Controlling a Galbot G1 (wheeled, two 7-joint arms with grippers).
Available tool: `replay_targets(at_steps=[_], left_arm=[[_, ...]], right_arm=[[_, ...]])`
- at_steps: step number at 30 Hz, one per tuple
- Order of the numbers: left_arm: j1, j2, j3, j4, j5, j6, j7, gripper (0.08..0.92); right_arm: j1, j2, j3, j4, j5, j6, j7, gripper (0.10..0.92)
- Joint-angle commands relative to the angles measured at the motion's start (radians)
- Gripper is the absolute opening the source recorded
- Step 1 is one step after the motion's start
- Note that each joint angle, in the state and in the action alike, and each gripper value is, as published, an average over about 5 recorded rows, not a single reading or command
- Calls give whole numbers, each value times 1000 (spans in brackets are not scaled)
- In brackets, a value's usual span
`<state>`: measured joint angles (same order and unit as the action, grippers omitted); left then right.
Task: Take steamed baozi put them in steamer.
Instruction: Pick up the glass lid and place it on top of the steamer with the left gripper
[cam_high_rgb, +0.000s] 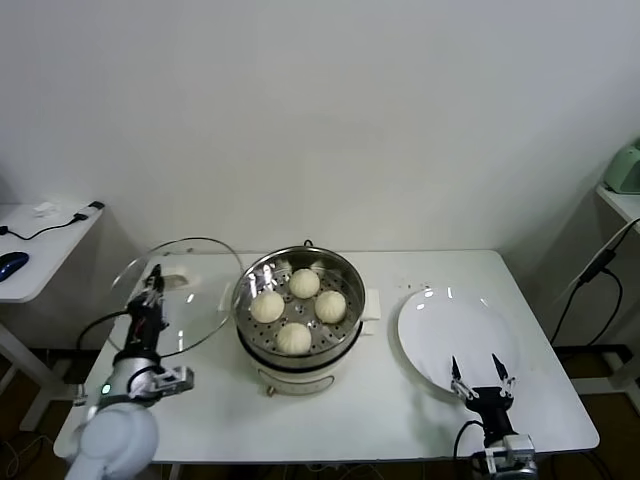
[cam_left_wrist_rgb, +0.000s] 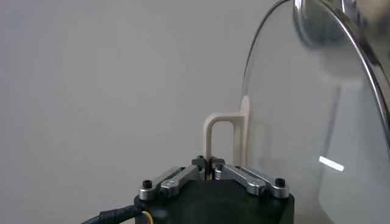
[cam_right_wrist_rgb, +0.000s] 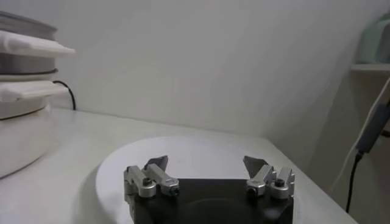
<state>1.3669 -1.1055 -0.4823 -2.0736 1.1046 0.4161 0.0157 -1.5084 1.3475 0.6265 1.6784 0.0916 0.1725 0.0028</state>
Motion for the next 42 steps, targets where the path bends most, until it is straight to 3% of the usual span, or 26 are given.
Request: replay_targets(at_steps=[1, 5, 10, 19, 29, 42], left_arm=[[-159, -118, 391, -134, 273, 253, 197, 133], [-171, -193, 477, -118, 361, 282, 248, 133], [-197, -269, 541, -54, 416, 288, 248, 133], [-227, -336, 605, 52, 459, 287, 228, 133], [-265, -345, 600, 159, 459, 285, 206, 133], [-283, -321, 581, 202, 468, 268, 175, 133]], right_arm=[[5, 5, -3, -3, -16, 5, 2, 823], [7, 12, -3, -14, -23, 18, 0, 823], [6, 19, -2, -25, -22, 29, 2, 823], [3, 28, 4, -31, -18, 49, 6, 823], [2, 30, 12, -43, -15, 77, 18, 823], [7, 40, 15, -46, -19, 98, 32, 823]])
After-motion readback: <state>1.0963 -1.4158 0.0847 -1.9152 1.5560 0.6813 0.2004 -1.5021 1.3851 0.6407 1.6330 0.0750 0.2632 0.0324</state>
